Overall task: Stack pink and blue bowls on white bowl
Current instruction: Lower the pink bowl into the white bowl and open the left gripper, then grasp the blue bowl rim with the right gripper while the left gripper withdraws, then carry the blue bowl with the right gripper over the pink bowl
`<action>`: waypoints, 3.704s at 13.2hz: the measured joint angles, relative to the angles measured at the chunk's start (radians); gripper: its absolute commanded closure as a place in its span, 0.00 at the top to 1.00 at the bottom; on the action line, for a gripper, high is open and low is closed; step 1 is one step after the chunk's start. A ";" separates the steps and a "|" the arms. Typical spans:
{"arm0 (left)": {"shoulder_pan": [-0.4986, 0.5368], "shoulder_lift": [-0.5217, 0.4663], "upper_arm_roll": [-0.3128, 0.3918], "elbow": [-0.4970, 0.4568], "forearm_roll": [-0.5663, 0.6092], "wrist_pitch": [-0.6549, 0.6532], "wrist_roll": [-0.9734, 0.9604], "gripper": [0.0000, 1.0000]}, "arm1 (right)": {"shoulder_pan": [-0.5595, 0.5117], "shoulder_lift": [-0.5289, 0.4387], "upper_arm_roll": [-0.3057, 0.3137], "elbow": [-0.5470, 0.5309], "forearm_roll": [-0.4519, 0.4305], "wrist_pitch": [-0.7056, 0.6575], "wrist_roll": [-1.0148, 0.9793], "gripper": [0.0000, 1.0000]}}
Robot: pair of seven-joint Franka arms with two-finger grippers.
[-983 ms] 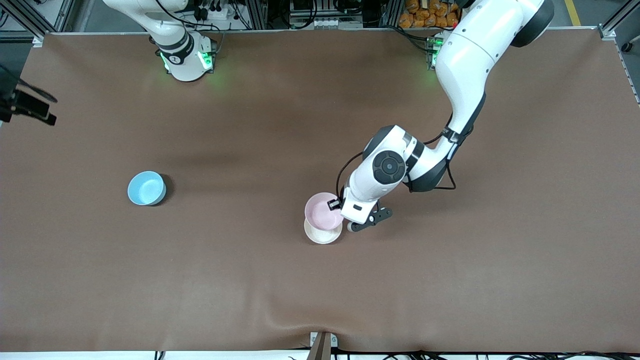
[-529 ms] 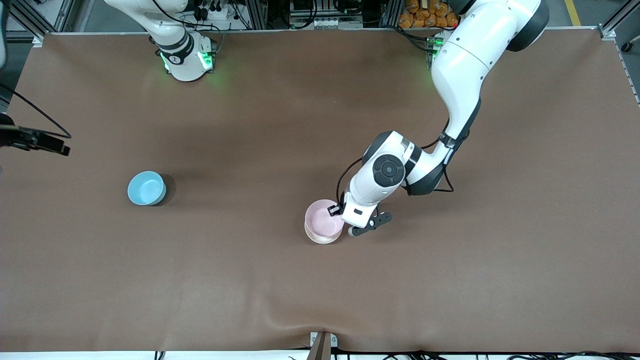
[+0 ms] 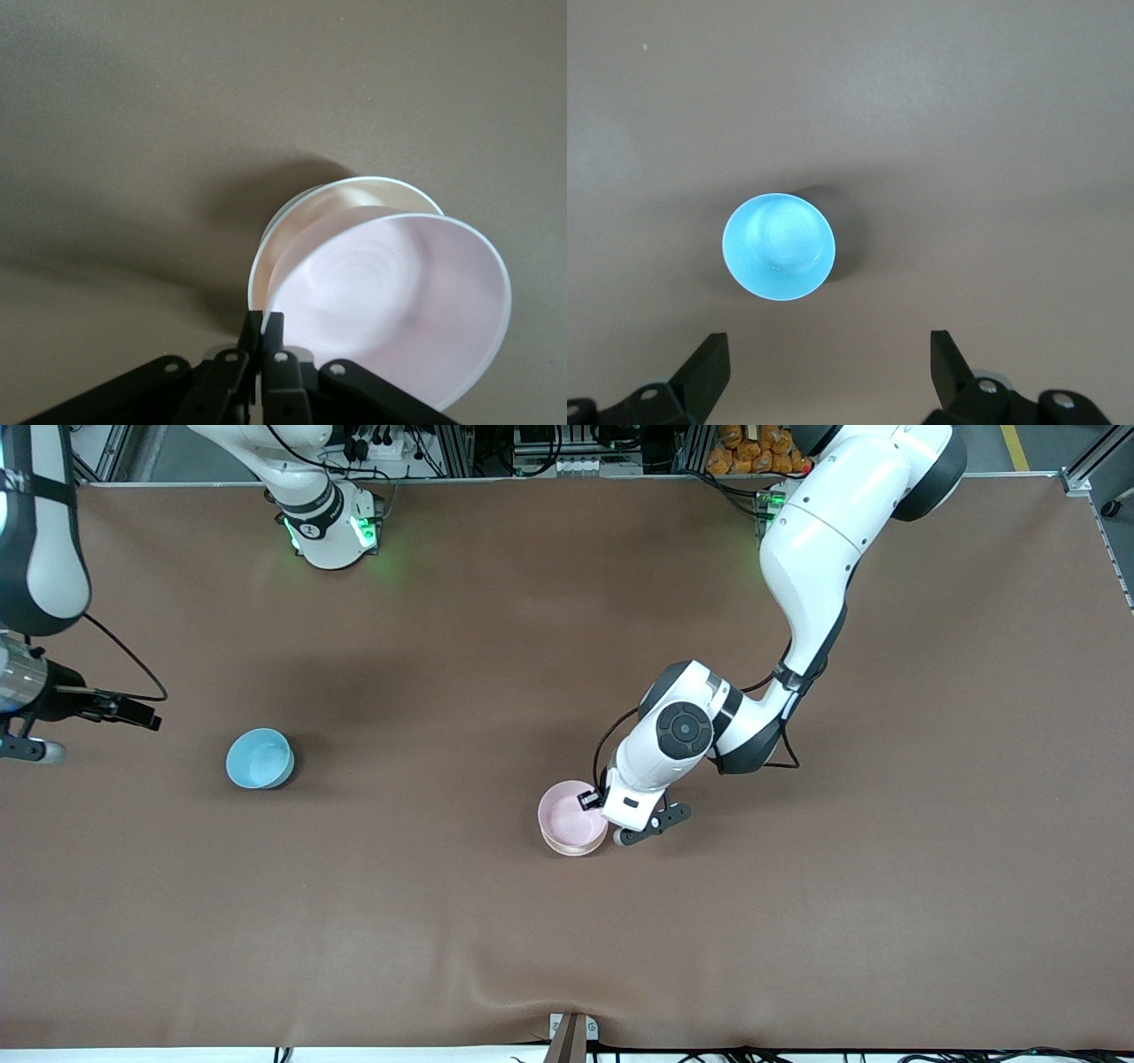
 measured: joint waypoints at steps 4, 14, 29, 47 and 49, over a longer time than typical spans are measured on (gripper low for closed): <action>0.001 -0.020 0.016 0.038 0.011 -0.035 0.001 1.00 | -0.028 0.054 0.000 -0.077 0.021 0.147 -0.030 0.89; 0.336 -0.583 0.053 0.078 0.059 -0.744 0.371 1.00 | -0.013 0.234 0.021 -0.192 0.053 0.499 -0.035 0.52; 0.407 -0.878 0.263 -0.123 0.041 -0.839 0.839 1.00 | 0.022 0.235 0.025 -0.166 0.106 0.409 -0.037 0.00; 0.390 -0.854 0.258 -0.161 0.028 -0.792 0.839 1.00 | 0.607 0.281 0.043 0.324 0.321 0.127 1.044 0.00; 0.391 -0.854 0.258 -0.167 0.028 -0.792 0.839 1.00 | 0.667 0.359 0.043 0.382 0.321 0.178 1.157 0.00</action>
